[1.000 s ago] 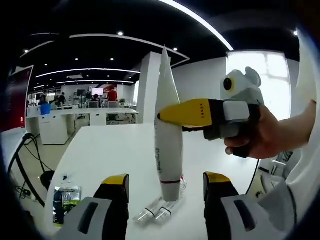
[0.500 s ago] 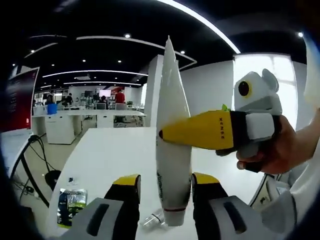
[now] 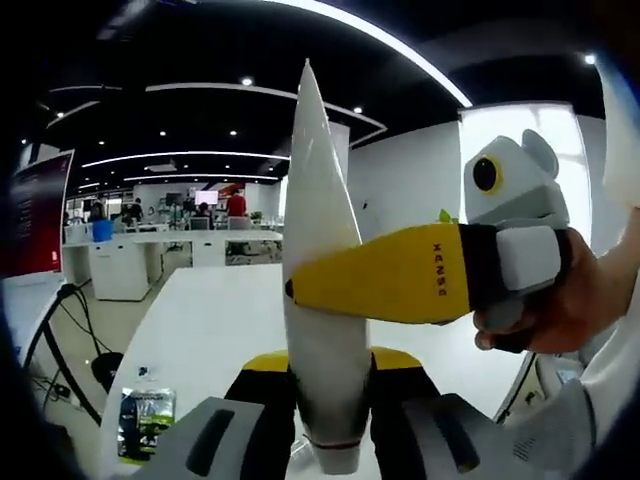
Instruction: Arrange the skincare products in the storage area until every visible bottle or jar stands upright without overlapping.
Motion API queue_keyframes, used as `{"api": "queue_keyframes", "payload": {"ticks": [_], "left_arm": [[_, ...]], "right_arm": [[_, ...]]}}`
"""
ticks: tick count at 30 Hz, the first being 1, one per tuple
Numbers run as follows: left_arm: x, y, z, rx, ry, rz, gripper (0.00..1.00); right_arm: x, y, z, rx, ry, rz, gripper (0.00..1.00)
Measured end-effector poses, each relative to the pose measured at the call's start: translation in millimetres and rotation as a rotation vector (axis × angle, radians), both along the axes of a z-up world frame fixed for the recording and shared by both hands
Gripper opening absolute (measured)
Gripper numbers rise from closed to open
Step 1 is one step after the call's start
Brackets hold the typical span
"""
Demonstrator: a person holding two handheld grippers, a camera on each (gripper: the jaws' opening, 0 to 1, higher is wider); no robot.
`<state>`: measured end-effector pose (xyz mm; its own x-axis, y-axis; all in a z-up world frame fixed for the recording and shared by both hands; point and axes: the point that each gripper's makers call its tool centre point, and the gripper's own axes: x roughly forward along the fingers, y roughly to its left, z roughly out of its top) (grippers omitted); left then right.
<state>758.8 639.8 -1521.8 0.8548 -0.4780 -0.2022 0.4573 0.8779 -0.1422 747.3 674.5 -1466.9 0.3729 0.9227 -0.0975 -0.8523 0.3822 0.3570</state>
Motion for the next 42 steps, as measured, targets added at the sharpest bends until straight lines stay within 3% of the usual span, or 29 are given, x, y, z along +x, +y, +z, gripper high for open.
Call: {"api": "queue_keyframes", "payload": {"ticks": [2,9,14,27,37,39,42], "left_arm": [[1.2,0.1,-1.2,0.026,0.0,0.002,0.29],[6.3,6.7,4.4,-0.041,-0.003,0.038,0.31],[4.0,6.0,6.6,-0.043,-0.014,0.027,0.3],[-3.0,5.7,3.4,-0.022,0.048,-0.005,0.23],[-5.4,10.2,-0.2,-0.074,0.08,-0.035,0.21],[-8.3,6.9,2.0,-0.14,0.096,-0.067,0.21],[-11.0,5.1,2.6,-0.158,0.095,-0.1,0.21]], "right_arm": [[-0.8,0.7,0.6,0.006,0.006,-0.003,0.22],[-11.9,9.6,4.4,0.003,-0.021,0.008,0.22],[-15.1,10.0,4.4,0.001,-0.019,0.017,0.23],[-18.0,11.4,2.1,-0.004,0.005,0.036,0.28],[-20.6,13.2,2.2,0.009,0.029,0.07,0.29],[-22.2,11.8,2.8,0.016,0.03,0.084,0.29],[-24.5,9.2,5.1,0.03,0.038,0.119,0.28]]}}
